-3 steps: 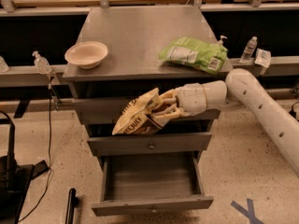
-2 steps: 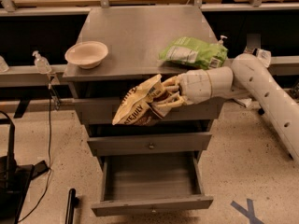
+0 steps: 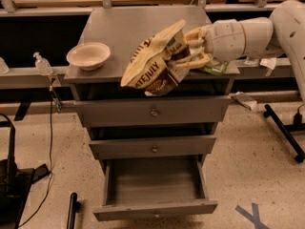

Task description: Pick brown chip bag from bottom drawer and place on counter

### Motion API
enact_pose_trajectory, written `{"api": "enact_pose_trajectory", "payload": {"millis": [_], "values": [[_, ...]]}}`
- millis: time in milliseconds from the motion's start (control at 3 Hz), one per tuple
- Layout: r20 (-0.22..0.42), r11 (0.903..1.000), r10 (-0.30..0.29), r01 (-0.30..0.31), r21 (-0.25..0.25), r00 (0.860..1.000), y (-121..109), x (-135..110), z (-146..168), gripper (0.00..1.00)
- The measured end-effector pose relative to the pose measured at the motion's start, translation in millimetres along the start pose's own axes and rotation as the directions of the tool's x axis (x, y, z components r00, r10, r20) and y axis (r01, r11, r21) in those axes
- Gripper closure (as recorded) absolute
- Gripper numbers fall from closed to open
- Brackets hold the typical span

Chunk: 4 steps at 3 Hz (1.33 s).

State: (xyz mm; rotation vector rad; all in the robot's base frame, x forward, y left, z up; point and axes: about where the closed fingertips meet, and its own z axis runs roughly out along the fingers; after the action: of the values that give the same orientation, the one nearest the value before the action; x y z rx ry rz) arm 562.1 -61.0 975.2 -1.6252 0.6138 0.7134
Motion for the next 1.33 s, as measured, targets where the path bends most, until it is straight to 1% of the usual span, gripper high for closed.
{"api": "enact_pose_trajectory", "payload": {"millis": [333,667,1000,1333], "values": [[0.017,0.9993,-0.031,0.031,0.022,0.999,-50,-64,-18,1.0],[0.018,0.9996,-0.021,0.021,0.017,1.0,-56,-53,-15,1.0],[-0.035,0.9993,-0.017,0.018,0.032,0.999,-72,-26,-14,1.0],[-0.1,0.9965,-0.033,0.041,0.073,0.994,-90,-2,-17,1.0]]}}
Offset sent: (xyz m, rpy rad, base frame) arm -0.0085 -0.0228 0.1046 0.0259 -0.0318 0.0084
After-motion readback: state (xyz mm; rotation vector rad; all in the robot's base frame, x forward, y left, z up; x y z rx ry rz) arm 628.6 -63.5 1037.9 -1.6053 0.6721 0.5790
